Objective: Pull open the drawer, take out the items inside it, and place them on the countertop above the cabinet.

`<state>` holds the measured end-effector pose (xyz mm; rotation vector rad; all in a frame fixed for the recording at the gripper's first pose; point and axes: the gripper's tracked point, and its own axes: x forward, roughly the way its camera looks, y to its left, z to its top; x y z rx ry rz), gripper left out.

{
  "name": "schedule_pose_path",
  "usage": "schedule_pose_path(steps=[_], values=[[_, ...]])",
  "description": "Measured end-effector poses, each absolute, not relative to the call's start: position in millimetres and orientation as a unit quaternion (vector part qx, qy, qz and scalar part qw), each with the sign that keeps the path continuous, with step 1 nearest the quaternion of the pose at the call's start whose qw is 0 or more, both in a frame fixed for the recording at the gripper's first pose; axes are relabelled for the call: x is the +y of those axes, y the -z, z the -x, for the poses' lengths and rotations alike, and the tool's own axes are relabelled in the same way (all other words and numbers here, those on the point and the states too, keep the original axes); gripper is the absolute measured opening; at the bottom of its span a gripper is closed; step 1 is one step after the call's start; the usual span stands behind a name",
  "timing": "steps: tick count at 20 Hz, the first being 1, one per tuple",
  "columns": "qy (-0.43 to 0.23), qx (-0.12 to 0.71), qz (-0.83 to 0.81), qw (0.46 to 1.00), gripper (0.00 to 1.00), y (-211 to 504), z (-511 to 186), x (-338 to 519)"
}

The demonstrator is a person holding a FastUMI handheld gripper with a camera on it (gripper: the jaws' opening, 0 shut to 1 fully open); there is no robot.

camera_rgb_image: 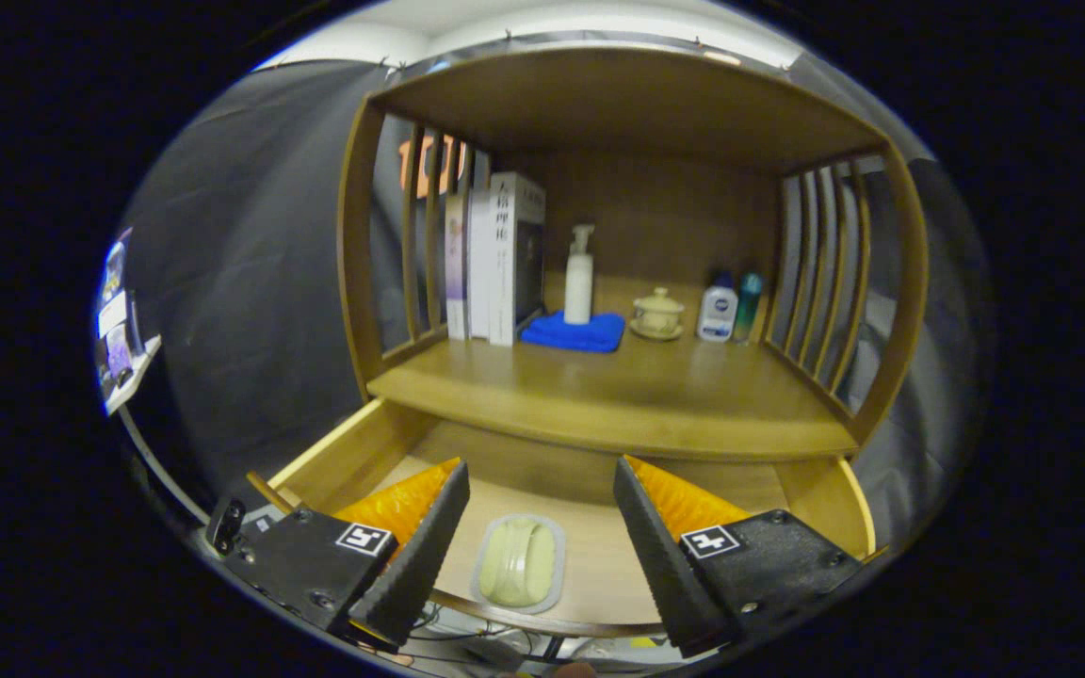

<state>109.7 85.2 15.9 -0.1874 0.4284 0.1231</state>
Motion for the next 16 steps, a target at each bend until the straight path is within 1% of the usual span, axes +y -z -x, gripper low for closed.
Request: schedule_pose_path(steps=[3, 5, 7, 11, 16], values=[[-0.066, 0.300, 0.084, 0.948, 0.97, 18.7, -119.5, 93.7], [-0.062, 0.343, 0.072, 0.935, 0.96, 42.2, -122.4, 93.8], [-0.054, 0.369, 0.061, 0.926, 0.96, 57.1, -123.8, 92.1], [-0.048, 0.396, 0.041, 0.916, 0.91, 73.6, -126.6, 90.8], [-0.042, 0.425, 0.035, 0.904, 0.89, 91.9, -127.3, 88.3]])
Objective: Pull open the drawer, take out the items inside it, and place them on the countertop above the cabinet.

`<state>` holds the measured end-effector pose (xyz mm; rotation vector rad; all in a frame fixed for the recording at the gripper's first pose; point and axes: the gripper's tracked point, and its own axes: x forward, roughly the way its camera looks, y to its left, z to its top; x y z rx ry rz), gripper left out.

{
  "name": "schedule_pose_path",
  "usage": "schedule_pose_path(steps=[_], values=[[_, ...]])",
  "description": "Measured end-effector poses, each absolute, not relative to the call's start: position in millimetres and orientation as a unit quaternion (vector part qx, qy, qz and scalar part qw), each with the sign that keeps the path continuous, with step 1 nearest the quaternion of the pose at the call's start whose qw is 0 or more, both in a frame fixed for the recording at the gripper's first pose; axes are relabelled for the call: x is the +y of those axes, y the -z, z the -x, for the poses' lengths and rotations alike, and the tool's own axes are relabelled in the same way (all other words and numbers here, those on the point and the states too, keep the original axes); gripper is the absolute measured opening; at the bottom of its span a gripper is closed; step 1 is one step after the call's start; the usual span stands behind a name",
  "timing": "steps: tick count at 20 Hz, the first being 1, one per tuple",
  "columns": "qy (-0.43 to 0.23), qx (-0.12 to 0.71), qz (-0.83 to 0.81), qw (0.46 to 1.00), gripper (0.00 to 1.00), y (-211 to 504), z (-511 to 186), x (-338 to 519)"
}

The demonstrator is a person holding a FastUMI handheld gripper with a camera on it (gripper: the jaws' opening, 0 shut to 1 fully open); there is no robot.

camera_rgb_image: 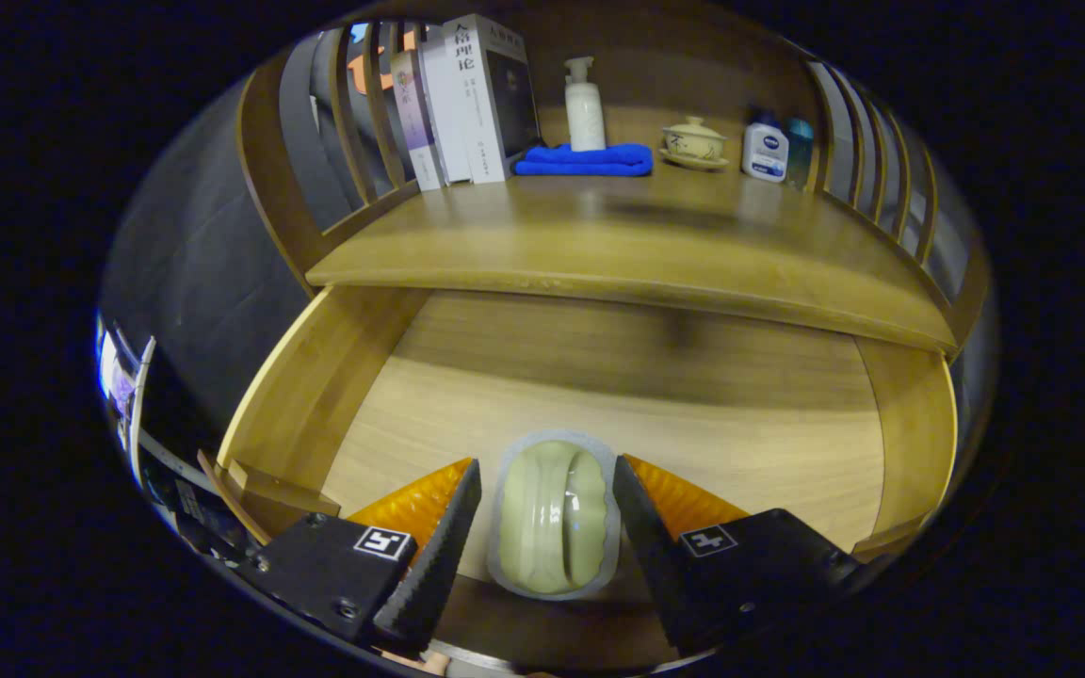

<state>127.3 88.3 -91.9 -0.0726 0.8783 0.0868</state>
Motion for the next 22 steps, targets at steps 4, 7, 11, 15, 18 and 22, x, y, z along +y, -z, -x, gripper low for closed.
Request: schedule_pose_path(steps=[4, 7, 11, 15, 18, 22], values=[[-0.032, 0.436, 0.042, 0.899, 0.85, 95.7, -127.9, 82.2], [-0.031, 0.452, 0.033, 0.891, 0.75, 102.4, -126.8, 80.9], [-0.035, 0.450, 0.042, 0.892, 0.64, 101.1, -128.1, 79.2], [-0.041, 0.442, 0.043, 0.895, 0.53, 101.3, -129.7, 79.6], [-0.045, 0.423, 0.039, 0.904, 0.37, 92.2, -134.8, 81.9], [-0.053, 0.424, 0.049, 0.903, 0.21, 95.6, -131.5, 80.9]])
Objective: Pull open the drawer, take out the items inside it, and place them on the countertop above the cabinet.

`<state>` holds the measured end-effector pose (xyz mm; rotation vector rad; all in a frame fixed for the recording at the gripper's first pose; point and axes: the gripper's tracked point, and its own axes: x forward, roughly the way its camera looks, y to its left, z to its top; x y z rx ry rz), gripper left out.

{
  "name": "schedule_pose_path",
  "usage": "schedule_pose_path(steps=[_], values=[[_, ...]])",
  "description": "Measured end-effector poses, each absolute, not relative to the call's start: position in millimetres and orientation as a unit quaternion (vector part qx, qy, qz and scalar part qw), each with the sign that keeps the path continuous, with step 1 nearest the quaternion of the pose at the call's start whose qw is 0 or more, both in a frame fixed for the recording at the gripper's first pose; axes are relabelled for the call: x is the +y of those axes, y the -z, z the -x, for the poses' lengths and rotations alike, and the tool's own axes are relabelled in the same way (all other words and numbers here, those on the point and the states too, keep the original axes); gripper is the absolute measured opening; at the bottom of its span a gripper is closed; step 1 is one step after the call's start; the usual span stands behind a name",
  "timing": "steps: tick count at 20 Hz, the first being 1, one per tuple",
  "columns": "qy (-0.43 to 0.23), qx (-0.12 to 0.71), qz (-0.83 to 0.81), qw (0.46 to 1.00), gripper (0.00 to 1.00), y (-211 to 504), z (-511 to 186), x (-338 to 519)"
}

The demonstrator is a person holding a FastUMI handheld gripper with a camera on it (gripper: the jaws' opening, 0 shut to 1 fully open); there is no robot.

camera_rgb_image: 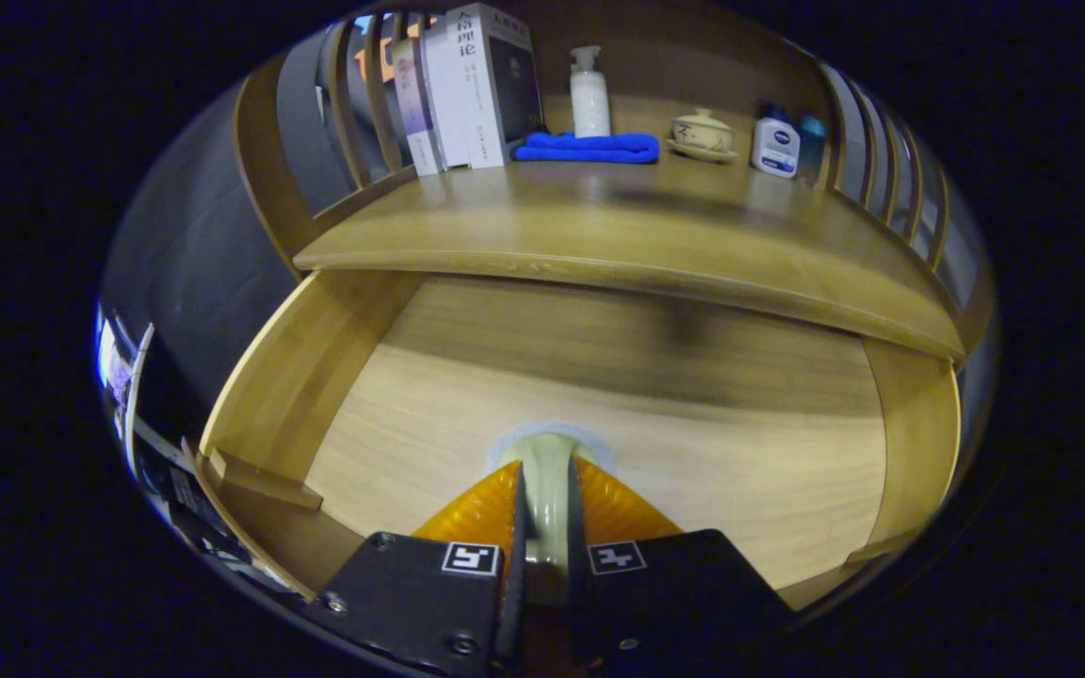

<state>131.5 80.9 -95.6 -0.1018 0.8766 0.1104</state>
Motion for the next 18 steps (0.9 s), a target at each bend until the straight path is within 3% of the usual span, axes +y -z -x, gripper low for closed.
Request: schedule_pose_path(steps=[7, 12, 18], values=[[-0.055, 0.437, 0.062, 0.896, 0.21, 96.9, -130.6, 79.7], [-0.039, 0.451, 0.076, 0.888, 0.42, 98.1, -131.4, 72.6], [-0.040, 0.483, 0.070, 0.872, 0.48, 97.9, -129.3, 74.2]])
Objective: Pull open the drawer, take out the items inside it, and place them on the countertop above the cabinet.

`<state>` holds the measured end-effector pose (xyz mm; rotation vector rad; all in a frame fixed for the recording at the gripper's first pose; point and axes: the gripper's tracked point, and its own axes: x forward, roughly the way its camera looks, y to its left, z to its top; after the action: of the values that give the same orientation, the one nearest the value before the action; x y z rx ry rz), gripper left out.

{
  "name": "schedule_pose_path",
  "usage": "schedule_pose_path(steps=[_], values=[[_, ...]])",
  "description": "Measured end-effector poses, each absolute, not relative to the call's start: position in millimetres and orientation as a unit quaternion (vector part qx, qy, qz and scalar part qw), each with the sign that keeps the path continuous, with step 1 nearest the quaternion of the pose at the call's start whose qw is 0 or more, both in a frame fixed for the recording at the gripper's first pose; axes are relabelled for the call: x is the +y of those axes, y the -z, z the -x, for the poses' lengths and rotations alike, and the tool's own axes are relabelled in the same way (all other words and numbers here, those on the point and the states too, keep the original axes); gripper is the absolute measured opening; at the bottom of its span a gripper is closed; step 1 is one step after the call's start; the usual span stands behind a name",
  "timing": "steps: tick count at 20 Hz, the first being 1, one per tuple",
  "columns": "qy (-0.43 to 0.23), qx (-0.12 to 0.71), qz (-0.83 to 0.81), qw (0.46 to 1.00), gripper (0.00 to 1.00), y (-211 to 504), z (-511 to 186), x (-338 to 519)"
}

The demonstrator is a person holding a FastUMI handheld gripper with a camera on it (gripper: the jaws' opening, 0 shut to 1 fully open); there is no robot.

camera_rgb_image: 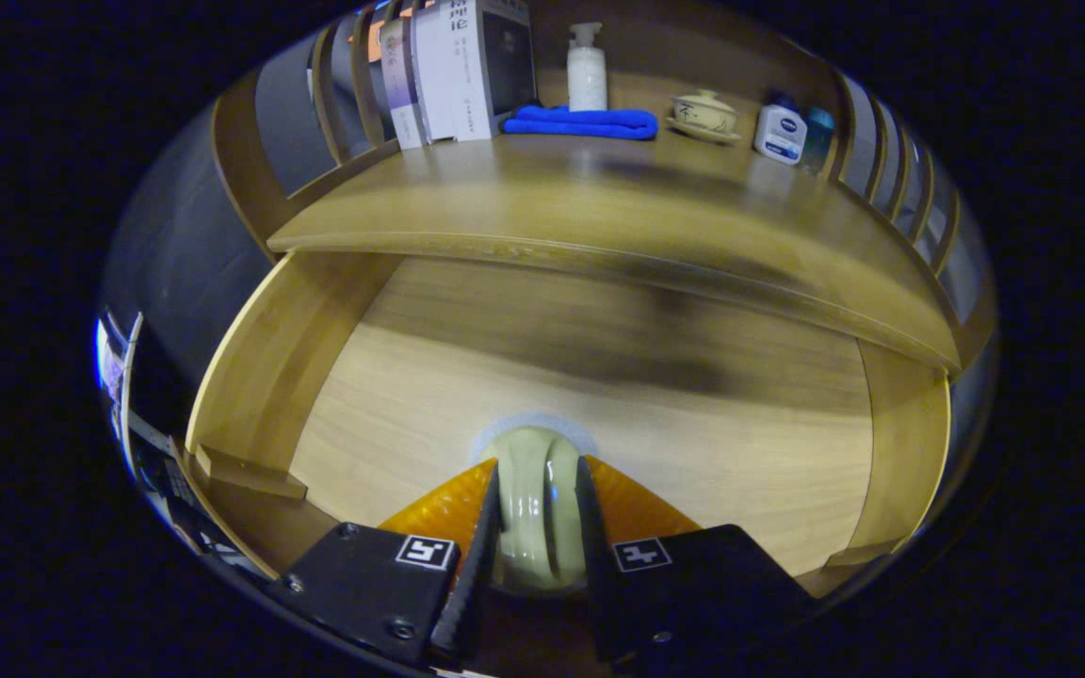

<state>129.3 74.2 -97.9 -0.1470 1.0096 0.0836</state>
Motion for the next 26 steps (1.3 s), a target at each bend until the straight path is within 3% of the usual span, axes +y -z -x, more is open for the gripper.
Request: schedule_pose_path(steps=[2, 4, 11, 26], values=[[-0.039, 0.480, 0.072, 0.874, 0.41, 95.6, -131.0, 78.8], [-0.040, 0.476, 0.089, 0.874, 0.20, 94.9, -130.2, 79.7], [-0.059, 0.467, 0.091, 0.878, 0.18, 81.9, -130.9, 79.6], [-0.065, 0.389, 0.111, 0.912, 0.17, -36.9, -123.4, 61.0]])
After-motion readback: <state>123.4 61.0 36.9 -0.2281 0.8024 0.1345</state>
